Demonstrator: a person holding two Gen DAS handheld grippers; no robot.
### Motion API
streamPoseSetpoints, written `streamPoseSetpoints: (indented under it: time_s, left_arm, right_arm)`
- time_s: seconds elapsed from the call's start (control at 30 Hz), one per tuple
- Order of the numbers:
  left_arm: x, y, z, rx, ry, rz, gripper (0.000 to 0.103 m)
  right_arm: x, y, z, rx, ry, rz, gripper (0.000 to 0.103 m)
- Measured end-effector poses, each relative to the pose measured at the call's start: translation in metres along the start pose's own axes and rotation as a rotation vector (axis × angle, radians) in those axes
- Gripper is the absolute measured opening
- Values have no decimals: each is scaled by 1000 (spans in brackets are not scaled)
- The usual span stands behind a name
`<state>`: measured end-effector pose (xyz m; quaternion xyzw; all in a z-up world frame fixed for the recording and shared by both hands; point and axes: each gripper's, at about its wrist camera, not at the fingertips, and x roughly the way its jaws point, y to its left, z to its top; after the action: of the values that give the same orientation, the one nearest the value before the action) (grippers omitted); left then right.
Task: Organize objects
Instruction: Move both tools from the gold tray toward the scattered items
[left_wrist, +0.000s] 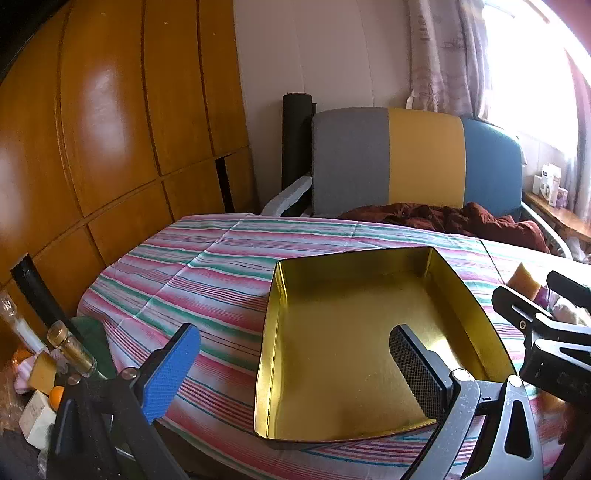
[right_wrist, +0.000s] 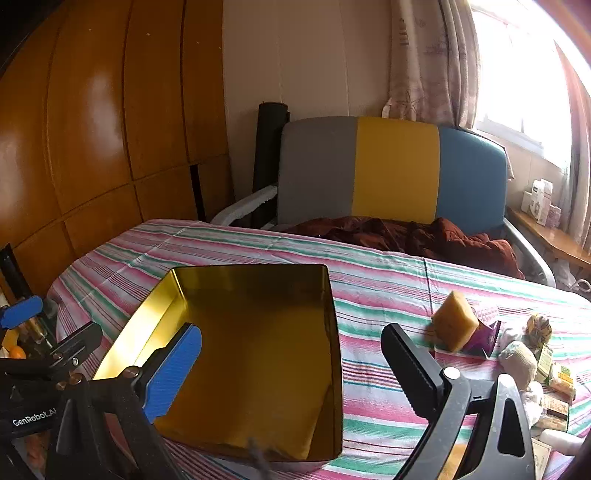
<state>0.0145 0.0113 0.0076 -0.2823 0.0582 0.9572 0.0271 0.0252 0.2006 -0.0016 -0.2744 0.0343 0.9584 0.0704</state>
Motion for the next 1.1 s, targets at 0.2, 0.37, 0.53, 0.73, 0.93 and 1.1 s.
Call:
streamPoseSetpoints:
  time_s: [0.2, 0.37, 0.53, 0.73, 0.93, 1.1]
  left_arm:
    - [3, -6, 0, 28, 13, -13, 103]
    - [5, -16, -1, 60, 23, -48, 103]
    - [6, -26, -2, 83, 40, -157, 103]
    - [14, -53, -1, 124, 95, -293, 103]
    - [10, -96, 1, 229, 95, -428, 103]
    - [7, -140, 1, 317, 127, -593, 103]
  right_arm:
    - [-2, -13, 0, 29, 13, -10, 100]
    - [-6, -37, 0, 84, 27, -34, 100]
    - [-15, -73, -3, 151, 31, -81, 100]
    - [-36, -125, -3, 235, 30, -163, 100]
    - [-67, -183, -5, 340, 18, -271, 100]
    - [-84, -219, -15, 429, 27, -306, 100]
